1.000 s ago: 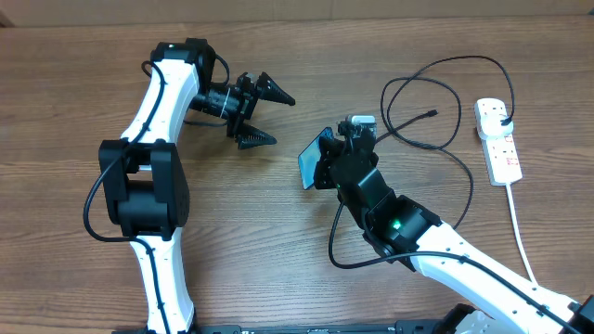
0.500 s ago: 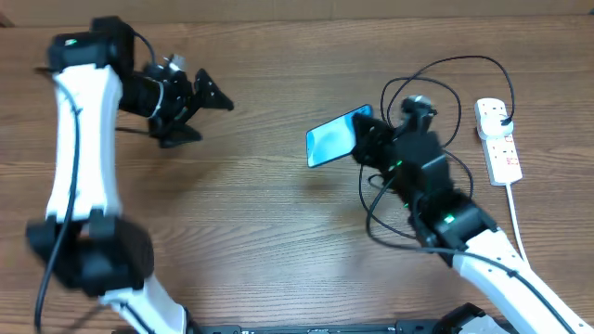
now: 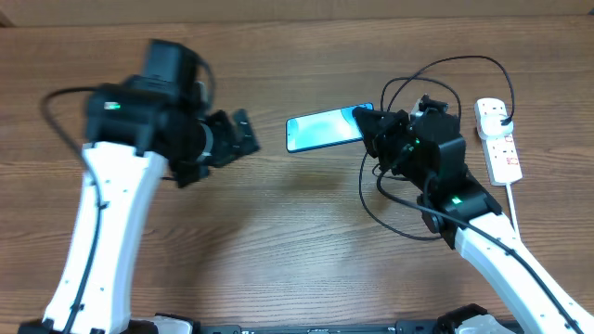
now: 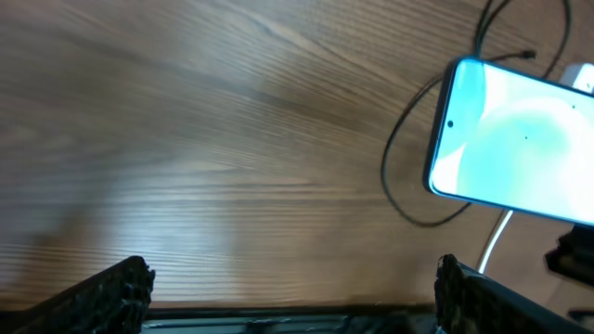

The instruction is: Plug charger to phone and switch on socket

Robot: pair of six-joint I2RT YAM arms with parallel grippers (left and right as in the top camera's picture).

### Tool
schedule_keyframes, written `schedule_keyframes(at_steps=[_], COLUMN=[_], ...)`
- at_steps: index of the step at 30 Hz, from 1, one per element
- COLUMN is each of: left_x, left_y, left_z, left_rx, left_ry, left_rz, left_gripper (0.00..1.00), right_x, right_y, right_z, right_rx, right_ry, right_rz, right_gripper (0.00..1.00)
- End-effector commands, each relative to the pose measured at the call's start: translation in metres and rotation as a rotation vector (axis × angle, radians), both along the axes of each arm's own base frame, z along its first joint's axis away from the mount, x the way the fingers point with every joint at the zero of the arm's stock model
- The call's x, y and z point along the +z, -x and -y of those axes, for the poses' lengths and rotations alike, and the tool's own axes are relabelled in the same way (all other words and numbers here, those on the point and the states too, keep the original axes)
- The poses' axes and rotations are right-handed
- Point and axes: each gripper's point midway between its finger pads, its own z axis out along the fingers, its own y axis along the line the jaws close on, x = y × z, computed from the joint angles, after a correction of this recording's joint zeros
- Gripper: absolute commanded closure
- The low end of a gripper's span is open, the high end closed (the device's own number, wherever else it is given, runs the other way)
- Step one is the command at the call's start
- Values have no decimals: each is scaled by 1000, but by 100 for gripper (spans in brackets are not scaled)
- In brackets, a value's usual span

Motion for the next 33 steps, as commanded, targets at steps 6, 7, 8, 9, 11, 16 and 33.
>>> schedule_keyframes(at_steps=[6,7,8,9,11,16,33], left_x=[-8,-7,-5,-5,-6,-27,-61], left_y=[-8,-10,-14,-17,-21,-29,-83], left_z=[60,63,68,70,72,77,146], left_rx=[250,256,272,286,310,378,361], left_ry=[142,150,169,179,189,175,364], left_rz=[-58,-53,-44,-41,-44,-120,-154], left_gripper=[0,0,0,0,0,0,30], right_x=[-22,-24,-25,-25,-20,-22,-60], right_y=[-35,-34,-32,-30,-27,-17,-4], right_z=[25,23,16,12,2,-14,-21], right_rx=[-297,-301,-286,-264,-205,-121,-134], right_ry=[-134,-163,-216,-235,-261,-308,-322], right_rz=[-124,-145,-184,-199,-199,-259,-446], right_gripper=[96,96,96,96,96,96,96])
